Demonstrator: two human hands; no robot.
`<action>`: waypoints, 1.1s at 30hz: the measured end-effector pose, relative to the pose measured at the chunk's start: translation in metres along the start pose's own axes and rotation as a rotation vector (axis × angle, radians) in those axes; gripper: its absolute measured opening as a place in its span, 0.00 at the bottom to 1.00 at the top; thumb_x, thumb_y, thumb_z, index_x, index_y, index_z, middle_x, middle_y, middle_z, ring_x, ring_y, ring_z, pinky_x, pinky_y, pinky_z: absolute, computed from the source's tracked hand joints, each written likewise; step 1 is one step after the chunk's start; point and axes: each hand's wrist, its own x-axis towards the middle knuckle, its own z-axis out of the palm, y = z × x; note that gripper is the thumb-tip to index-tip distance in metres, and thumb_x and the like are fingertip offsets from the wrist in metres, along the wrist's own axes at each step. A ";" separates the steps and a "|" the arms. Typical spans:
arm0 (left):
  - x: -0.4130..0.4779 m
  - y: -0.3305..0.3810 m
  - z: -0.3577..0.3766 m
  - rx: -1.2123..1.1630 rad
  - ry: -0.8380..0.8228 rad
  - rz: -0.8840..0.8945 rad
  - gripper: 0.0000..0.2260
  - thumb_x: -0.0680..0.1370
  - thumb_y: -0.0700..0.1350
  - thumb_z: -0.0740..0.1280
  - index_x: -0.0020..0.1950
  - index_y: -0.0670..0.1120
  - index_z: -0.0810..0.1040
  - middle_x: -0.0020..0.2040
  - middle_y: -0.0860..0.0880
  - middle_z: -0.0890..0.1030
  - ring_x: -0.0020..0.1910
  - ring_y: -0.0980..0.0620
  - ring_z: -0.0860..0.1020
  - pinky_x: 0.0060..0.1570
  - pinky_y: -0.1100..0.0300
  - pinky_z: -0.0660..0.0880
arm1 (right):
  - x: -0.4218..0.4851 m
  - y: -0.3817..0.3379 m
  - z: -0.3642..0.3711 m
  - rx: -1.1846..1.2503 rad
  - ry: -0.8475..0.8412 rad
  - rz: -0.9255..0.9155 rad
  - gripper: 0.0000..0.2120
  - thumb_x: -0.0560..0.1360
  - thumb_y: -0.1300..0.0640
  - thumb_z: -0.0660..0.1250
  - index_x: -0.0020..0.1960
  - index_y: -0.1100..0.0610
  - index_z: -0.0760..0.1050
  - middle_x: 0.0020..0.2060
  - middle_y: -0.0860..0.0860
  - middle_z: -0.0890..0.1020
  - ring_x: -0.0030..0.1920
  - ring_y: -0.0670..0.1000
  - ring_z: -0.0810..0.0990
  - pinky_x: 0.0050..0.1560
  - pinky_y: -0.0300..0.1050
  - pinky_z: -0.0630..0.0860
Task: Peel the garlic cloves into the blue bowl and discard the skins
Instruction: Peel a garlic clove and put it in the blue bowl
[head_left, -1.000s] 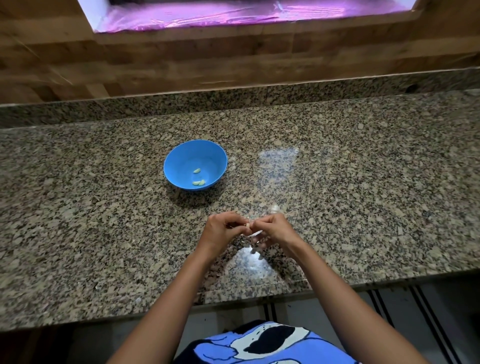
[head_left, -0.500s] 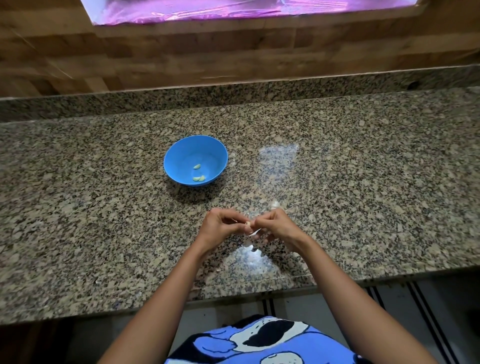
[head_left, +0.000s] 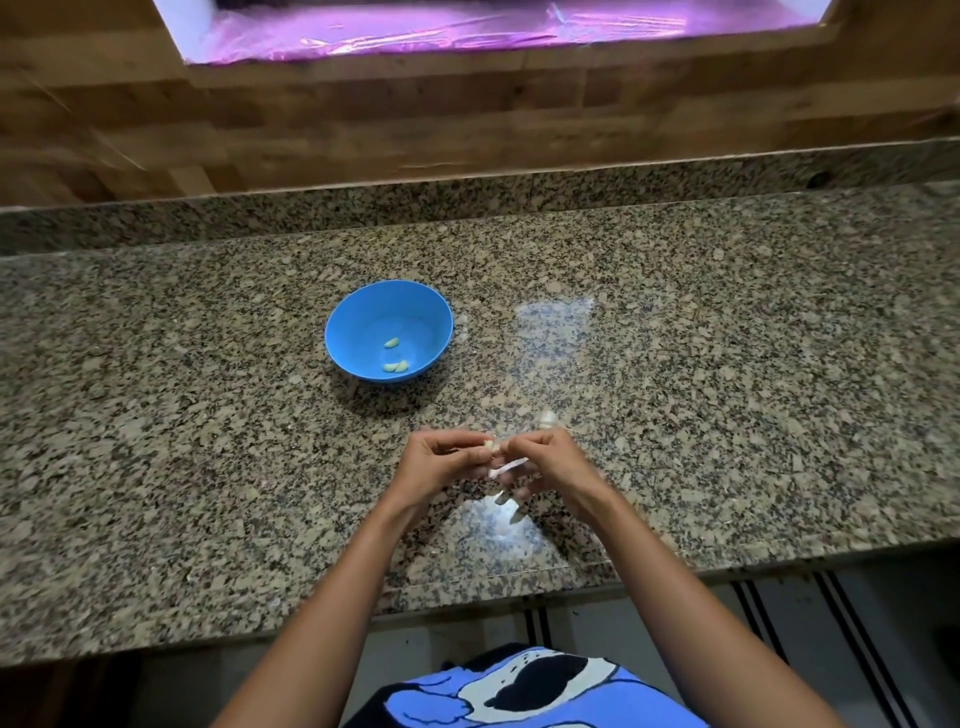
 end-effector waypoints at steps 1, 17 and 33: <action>0.000 -0.001 0.001 -0.006 0.017 0.002 0.11 0.70 0.31 0.70 0.51 0.35 0.81 0.46 0.40 0.84 0.42 0.46 0.82 0.41 0.61 0.80 | 0.000 -0.001 0.002 0.026 0.037 -0.010 0.08 0.76 0.60 0.65 0.45 0.64 0.79 0.41 0.58 0.83 0.32 0.51 0.80 0.27 0.40 0.76; -0.002 -0.002 0.010 -0.045 0.109 0.040 0.16 0.65 0.39 0.75 0.50 0.38 0.80 0.45 0.39 0.84 0.42 0.42 0.83 0.42 0.55 0.81 | 0.002 -0.007 0.000 0.153 0.025 -0.012 0.07 0.71 0.65 0.69 0.48 0.65 0.80 0.39 0.57 0.83 0.36 0.51 0.81 0.30 0.38 0.77; 0.000 0.004 0.008 -0.097 0.071 -0.015 0.11 0.62 0.37 0.77 0.42 0.38 0.81 0.41 0.39 0.84 0.39 0.45 0.82 0.41 0.56 0.81 | 0.004 -0.013 -0.001 -0.010 -0.011 -0.081 0.07 0.71 0.65 0.70 0.48 0.67 0.80 0.38 0.58 0.83 0.33 0.48 0.80 0.29 0.38 0.77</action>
